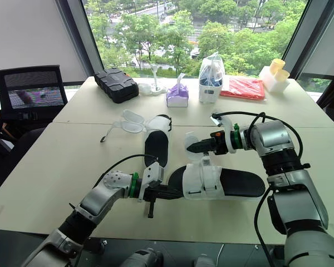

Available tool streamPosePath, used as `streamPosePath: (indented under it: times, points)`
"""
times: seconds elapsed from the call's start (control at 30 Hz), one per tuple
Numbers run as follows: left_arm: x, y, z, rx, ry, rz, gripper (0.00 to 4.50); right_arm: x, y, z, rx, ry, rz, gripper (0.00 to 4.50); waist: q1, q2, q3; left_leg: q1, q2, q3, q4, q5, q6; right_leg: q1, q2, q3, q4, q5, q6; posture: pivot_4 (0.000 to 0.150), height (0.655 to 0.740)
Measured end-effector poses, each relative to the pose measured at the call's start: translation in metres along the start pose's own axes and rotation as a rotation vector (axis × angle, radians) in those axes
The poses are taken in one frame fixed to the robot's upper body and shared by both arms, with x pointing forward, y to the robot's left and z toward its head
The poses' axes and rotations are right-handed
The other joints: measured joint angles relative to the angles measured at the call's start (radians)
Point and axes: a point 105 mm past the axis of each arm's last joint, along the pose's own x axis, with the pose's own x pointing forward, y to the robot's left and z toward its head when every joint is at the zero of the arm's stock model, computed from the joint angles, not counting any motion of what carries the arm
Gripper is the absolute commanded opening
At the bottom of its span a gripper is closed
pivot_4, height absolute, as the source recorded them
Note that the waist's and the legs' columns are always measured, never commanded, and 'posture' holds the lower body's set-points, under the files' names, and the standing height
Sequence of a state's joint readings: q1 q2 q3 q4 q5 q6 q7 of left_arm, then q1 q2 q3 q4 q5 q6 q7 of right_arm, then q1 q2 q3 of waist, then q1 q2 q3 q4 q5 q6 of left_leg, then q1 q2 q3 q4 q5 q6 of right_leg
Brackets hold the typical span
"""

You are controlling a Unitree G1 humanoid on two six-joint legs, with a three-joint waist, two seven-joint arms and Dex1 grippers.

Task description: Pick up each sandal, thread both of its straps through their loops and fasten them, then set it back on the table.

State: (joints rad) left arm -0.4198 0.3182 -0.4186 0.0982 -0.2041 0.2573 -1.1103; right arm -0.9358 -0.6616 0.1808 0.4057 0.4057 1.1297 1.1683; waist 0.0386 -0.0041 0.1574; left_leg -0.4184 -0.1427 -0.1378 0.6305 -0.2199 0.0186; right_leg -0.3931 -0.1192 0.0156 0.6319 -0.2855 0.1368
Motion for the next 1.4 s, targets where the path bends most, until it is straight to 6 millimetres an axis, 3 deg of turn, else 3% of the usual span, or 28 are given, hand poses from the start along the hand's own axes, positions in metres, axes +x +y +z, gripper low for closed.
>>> streamPosePath:
  times: [0.2, 0.37, 0.53, 0.97, 1.33, 1.4]
  points:
    - [-0.001, 0.000, -0.001, 0.000, 0.000, 0.012, 0.00, 0.042, 0.012, 0.012, 0.059, -0.022, 0.126, 3.31, -0.007, 0.001, -0.001, 0.001, 0.000, 0.000, 0.000, 0.000, 0.000, 0.001, 0.000, 0.000, 0.001, 0.000, 0.000, 0.150, 0.7400]
    - [-0.001, 0.000, -0.001, 0.000, 0.000, 0.021, 0.00, 0.043, 0.015, 0.033, 0.034, -0.055, 0.141, 3.31, -0.005, 0.002, -0.001, 0.002, 0.000, 0.000, -0.001, 0.000, -0.001, 0.000, 0.001, 0.000, 0.001, 0.000, 0.000, 0.150, 0.7400]
    - [-0.001, 0.000, -0.001, -0.004, 0.002, 0.023, 0.00, 0.052, 0.012, 0.033, 0.060, -0.062, 0.155, 3.31, -0.005, 0.002, -0.001, 0.002, 0.000, 0.000, -0.001, 0.000, -0.001, 0.000, 0.001, 0.000, 0.002, 0.000, 0.000, 0.150, 0.7400]
    - [-0.001, 0.000, -0.001, -0.005, 0.000, 0.027, 0.00, 0.044, 0.016, 0.058, 0.034, -0.137, 0.174, 3.31, -0.006, 0.002, -0.001, 0.002, 0.000, 0.000, -0.001, -0.001, -0.003, 0.000, 0.001, 0.000, 0.002, 0.000, 0.000, 0.150, 0.7400]
    - [-0.001, 0.000, -0.001, -0.006, -0.001, 0.027, 0.00, 0.034, 0.014, 0.067, 0.017, -0.164, 0.165, 3.31, -0.005, 0.002, -0.001, 0.002, -0.001, 0.000, -0.001, -0.001, -0.003, 0.000, 0.001, 0.000, 0.002, 0.000, 0.000, 0.150, 0.7400]
    - [-0.001, 0.000, -0.001, -0.006, -0.001, 0.027, 0.00, 0.032, 0.014, 0.068, 0.016, -0.172, 0.164, 2.81, -0.005, 0.002, -0.001, 0.002, -0.001, 0.000, -0.001, -0.001, -0.003, 0.000, 0.001, 0.000, 0.002, 0.000, 0.000, 0.150, 0.7400]
